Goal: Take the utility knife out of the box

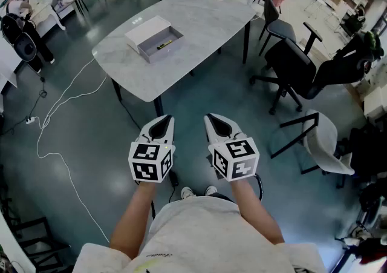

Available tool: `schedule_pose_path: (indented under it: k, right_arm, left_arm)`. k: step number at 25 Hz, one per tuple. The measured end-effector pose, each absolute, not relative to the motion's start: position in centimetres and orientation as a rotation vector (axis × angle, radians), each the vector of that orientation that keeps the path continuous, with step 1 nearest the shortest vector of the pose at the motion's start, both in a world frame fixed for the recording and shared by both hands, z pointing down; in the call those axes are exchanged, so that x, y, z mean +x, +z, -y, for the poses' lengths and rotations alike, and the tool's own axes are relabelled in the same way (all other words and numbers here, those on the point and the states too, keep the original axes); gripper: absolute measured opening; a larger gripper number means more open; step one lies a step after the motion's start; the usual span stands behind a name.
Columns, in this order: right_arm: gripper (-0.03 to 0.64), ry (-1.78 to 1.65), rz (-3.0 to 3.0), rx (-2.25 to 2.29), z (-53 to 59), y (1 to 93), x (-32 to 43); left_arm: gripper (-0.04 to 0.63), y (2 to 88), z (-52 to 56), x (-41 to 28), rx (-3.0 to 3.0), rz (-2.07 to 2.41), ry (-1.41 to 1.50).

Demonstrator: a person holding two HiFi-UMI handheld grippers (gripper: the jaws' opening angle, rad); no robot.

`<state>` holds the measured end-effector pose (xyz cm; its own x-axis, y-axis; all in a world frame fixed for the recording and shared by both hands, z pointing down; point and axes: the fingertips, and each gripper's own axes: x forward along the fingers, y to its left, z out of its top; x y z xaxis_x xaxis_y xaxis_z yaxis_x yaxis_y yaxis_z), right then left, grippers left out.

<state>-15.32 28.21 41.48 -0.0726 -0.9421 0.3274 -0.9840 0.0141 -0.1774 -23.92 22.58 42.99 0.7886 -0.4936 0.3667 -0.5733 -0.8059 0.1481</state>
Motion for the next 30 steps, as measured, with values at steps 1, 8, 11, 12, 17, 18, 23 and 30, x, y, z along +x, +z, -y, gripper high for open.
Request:
schedule_pose_path:
  k: [1, 8, 11, 12, 17, 18, 23, 30]
  right_arm:
    - [0.005, 0.549, 2.15, 2.057, -28.0, 41.4, -15.5]
    - [0.005, 0.567, 2.143, 2.064, -26.6, 41.6, -15.6]
    - [0.005, 0.564, 2.144, 2.063, -25.9, 41.7, -15.3]
    - [0.005, 0.564, 2.143, 2.063, -25.6, 41.7, -15.1]
    - [0.005, 0.581, 2.146, 2.065, -24.4, 42.5, -13.3]
    - [0.005, 0.584, 2.15, 2.062, -24.0, 42.6, -12.9]
    - [0.005, 0.596, 2.171, 2.041, -22.0, 43.1, -9.5]
    - [0.005, 0.612, 2.215, 1.975, -18.3, 43.0, -3.5]
  left_arm:
    - [0.018, 42.9, -22.4, -24.1, 2.728, 0.825, 0.455]
    - [0.02, 43.1, -21.0, -24.1, 2.734, 0.796, 0.457]
    - [0.02, 43.3, -20.3, -23.5, 2.744, 0.788, 0.47]
    - [0.02, 43.3, -20.0, -23.2, 2.748, 0.784, 0.473]
    - [0.02, 43.8, -19.0, -21.1, 2.759, 0.777, 0.483]
    - [0.02, 43.9, -18.7, -20.6, 2.758, 0.78, 0.485]
    - [0.02, 44.3, -17.1, -17.1, 2.76, 0.772, 0.492]
    - [0.02, 43.6, -13.3, -11.3, 2.735, 0.859, 0.491]
